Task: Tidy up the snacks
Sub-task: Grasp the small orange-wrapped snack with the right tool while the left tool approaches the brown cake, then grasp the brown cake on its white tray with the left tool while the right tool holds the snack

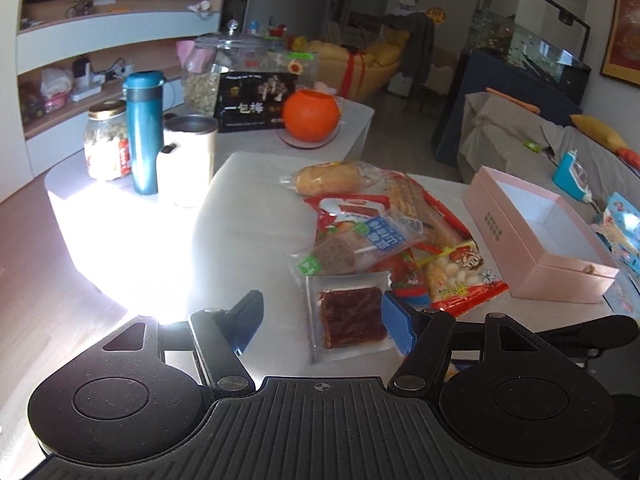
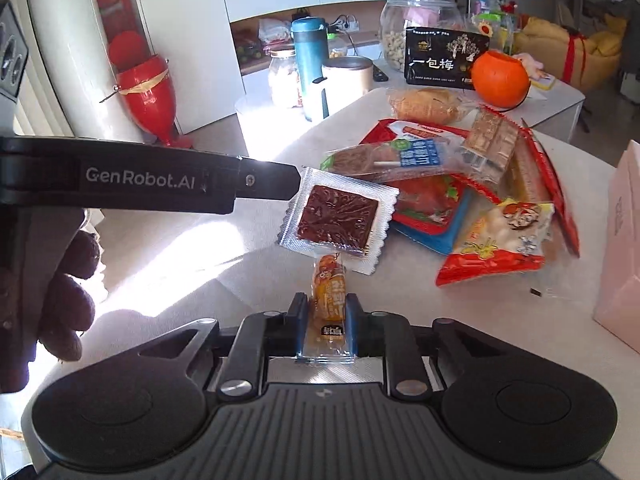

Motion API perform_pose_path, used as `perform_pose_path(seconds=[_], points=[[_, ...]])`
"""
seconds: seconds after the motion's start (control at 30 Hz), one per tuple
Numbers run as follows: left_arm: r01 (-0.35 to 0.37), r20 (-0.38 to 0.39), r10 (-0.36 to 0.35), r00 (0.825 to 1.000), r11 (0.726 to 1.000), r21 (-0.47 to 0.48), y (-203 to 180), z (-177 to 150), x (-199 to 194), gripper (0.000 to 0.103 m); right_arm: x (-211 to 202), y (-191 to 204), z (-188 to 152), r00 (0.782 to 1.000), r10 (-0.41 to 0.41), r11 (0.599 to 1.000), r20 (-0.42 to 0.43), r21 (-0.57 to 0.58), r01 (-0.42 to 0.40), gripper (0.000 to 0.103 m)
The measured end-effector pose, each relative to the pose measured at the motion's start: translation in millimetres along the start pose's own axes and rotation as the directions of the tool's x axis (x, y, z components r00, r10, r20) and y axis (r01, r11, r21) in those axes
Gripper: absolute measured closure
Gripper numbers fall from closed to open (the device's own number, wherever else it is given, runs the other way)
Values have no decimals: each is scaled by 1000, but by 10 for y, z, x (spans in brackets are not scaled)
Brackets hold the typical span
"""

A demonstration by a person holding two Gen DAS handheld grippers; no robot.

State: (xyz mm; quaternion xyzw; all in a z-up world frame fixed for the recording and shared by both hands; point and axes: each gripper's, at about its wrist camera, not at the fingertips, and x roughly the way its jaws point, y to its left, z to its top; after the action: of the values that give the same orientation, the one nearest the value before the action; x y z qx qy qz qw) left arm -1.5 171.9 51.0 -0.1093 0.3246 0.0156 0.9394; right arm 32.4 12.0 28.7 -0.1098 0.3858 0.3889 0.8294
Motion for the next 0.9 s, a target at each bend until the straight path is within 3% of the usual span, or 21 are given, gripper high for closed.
perform_pose_path(seconds=[0.17, 0.27, 0.37, 0.47, 0.57, 0.6, 0.67, 0.77, 0.9], points=[[4, -49, -5, 999, 1000, -28, -58, 29, 362, 36, -455, -565, -277, 988, -151, 981, 29, 130, 146, 84], [78, -120, -81, 989, 997, -30, -254, -64, 445, 38, -674, -959, -487, 968, -251, 947, 21, 213, 242, 84], [209, -205, -205, 957, 978, 2, -547, -240, 395, 37, -828, -1219, -653, 946, -325, 919, 23, 243, 310, 84], [243, -188, -220, 957, 964, 110, -750, -310, 226, 38, -864, -1381, -784, 904, -426, 881, 28, 239, 408, 81], [198, -137, -161, 977, 923, 329, -900, -279, 99, 38, -859, -1464, -887, 883, -467, 863, 44, 243, 444, 68], [186, -147, -140, 979, 905, 383, -941, -267, 122, 38, -850, -1489, -917, 885, -463, 863, 52, 255, 437, 61], [205, -191, -130, 973, 863, 461, -1024, -275, 198, 38, -830, -1532, -977, 896, -441, 867, 56, 284, 409, 57], [267, -284, -131, 950, 811, 521, -1126, -304, 356, 39, -840, -1515, -1041, 896, -436, 870, 81, 294, 396, 55], [283, -310, -122, 943, 782, 555, -1211, -319, 490, 47, -863, -1533, -1047, 905, -416, 874, 91, 314, 371, 54]])
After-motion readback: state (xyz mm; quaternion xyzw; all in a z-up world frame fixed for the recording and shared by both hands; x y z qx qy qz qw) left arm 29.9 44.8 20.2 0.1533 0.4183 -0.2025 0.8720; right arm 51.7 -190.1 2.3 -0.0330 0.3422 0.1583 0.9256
